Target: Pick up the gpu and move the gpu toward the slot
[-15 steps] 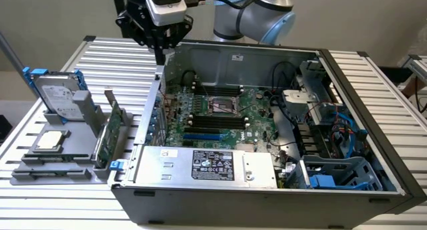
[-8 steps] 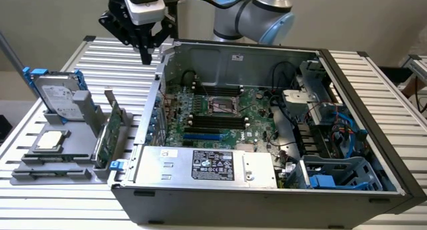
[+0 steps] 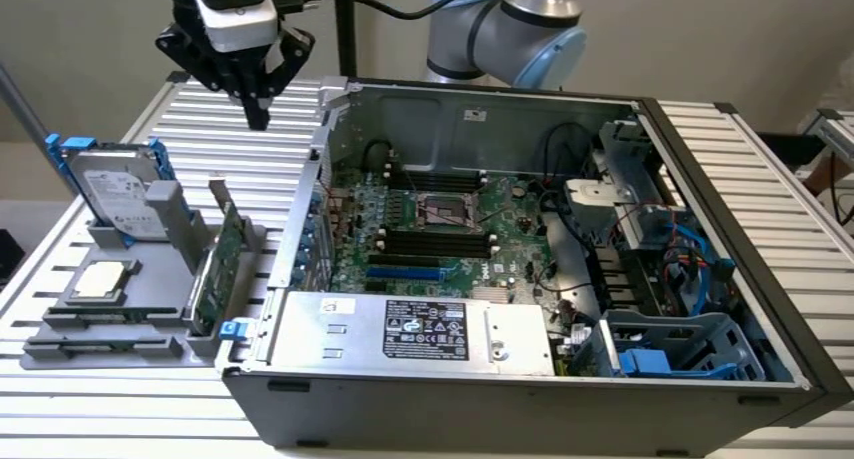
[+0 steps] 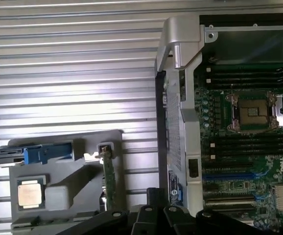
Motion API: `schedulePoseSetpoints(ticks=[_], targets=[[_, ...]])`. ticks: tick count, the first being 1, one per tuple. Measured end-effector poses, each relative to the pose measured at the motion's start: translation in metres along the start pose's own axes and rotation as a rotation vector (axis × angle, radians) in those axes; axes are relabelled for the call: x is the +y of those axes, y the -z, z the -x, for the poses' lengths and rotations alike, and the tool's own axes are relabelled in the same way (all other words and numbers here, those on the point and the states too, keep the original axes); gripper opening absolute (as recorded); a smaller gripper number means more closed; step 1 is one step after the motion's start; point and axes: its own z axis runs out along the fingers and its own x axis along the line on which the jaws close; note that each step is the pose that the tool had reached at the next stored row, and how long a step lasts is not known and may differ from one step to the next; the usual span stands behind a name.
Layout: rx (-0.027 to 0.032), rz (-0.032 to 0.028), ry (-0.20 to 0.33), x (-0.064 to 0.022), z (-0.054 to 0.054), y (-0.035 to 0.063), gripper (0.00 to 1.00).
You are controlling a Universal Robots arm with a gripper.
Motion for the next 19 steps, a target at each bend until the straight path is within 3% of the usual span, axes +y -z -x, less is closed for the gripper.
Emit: schedulePoseSetpoints(ticks=[5, 11, 19], targets=[[0.0000, 0.0001, 0.000, -0.0072, -0.016, -0.0025, 0.11], [0.0000, 0.0001, 0.000, -0.0258, -0.022, -0.0037, 0.11], [0.0000, 0.0000, 0.000, -0.0376, -0.036, -0.0086, 0.11]])
